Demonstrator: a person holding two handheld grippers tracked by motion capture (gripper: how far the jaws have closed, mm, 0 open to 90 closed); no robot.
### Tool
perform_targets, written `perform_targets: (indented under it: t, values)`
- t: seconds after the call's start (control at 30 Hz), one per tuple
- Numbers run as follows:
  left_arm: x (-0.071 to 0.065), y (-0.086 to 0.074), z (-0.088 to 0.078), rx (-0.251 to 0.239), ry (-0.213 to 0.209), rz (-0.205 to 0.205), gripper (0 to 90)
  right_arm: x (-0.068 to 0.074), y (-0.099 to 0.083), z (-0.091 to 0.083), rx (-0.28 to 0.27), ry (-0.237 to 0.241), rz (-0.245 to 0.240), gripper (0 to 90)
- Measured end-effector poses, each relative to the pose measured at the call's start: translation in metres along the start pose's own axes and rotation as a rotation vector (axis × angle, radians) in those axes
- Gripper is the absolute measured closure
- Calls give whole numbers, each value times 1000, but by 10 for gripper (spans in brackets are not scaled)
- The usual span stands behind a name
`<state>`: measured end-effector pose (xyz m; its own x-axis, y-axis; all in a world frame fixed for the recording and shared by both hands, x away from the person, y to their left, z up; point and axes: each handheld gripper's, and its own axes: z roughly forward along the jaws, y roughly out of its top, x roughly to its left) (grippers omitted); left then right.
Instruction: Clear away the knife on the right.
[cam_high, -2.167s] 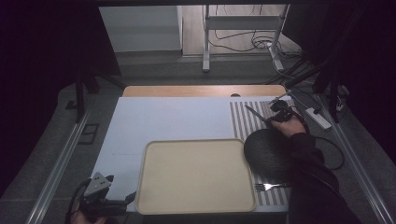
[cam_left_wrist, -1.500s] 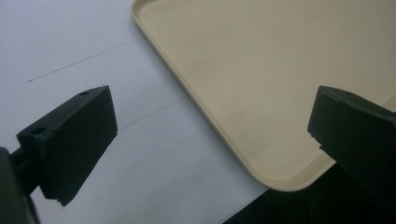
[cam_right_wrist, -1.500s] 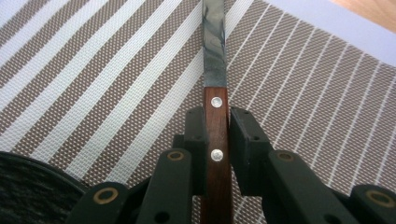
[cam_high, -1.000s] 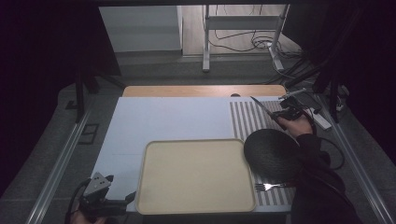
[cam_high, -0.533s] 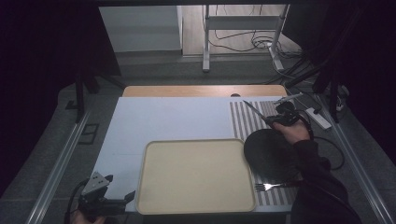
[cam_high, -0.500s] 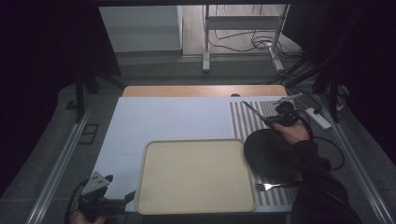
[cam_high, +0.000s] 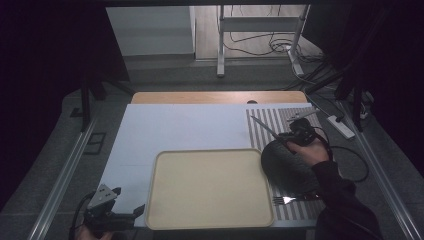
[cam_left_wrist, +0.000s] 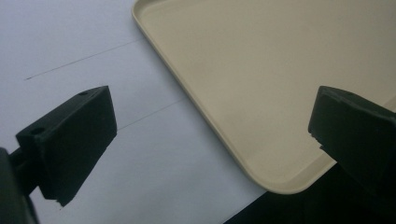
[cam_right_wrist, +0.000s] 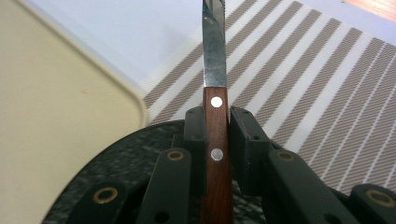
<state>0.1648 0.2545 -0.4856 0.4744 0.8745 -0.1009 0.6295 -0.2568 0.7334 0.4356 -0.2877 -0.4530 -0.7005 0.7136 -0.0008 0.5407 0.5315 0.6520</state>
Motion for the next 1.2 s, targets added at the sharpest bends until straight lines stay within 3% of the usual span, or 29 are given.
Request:
perform_targets:
  t: [0.53,0.77,1.2]
  values:
    - [0,0,0,1,0,1,9,62,-13,-11,-27,42,-63,778]
    - [0,0,1,5,1,2,9,89,-20,-8,-6,82,-104,778]
    - [0,1,1,6,2,0,9,127,-25,2,26,136,-167,778]
